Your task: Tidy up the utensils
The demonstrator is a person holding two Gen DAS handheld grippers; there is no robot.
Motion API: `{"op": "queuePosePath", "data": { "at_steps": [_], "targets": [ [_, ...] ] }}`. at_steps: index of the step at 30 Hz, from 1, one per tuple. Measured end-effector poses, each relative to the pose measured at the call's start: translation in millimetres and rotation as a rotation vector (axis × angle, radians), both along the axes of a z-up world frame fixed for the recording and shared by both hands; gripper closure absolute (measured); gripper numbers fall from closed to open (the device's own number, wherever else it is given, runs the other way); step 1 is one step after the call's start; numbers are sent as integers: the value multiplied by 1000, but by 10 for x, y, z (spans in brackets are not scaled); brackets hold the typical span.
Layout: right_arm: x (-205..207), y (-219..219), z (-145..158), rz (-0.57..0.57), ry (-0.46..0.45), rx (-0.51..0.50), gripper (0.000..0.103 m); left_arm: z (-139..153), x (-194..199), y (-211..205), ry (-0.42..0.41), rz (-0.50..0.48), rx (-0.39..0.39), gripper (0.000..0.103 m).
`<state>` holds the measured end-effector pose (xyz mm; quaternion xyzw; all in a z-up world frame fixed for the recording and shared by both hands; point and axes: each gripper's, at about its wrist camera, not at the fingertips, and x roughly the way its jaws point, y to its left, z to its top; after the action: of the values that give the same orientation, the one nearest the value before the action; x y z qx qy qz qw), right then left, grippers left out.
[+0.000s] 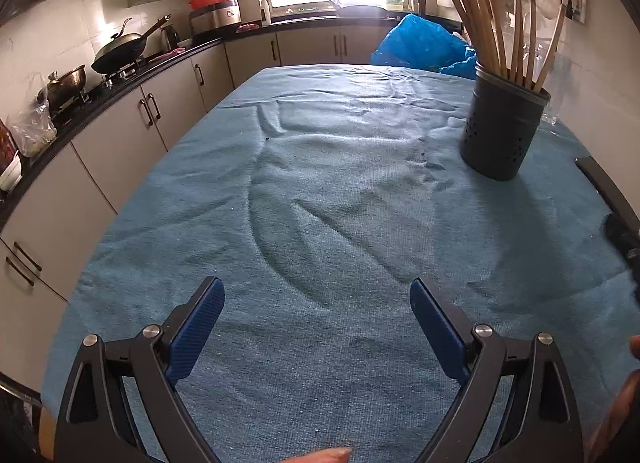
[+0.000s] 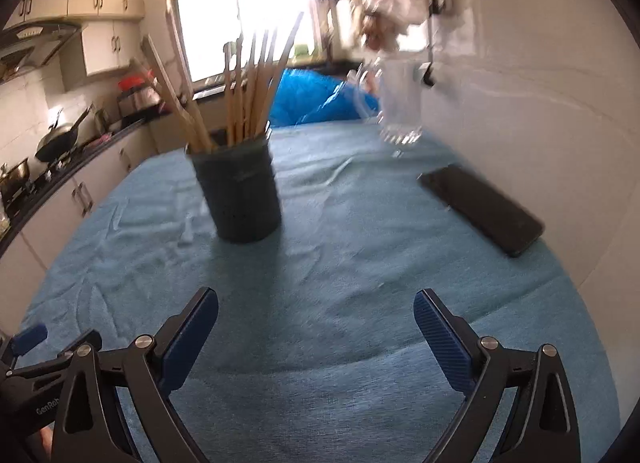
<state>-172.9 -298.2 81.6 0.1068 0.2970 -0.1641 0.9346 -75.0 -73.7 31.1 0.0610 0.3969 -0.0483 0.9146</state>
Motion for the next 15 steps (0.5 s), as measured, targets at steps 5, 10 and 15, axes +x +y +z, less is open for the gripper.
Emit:
{"op": "queuePosePath", "data": {
  "at_steps": [5, 10, 15],
  "targets": [
    [-354, 176, 206, -36, -204, -122, 0, 122, -132, 86, -95, 10, -44, 10],
    [-391, 101, 221, -63, -223, -96, 0, 206, -234, 137, -154, 15, -77, 10],
    [-461, 93, 260, -93, -258, -94, 0, 263, -343, 122, -204, 27, -60, 10]
  ]
}}
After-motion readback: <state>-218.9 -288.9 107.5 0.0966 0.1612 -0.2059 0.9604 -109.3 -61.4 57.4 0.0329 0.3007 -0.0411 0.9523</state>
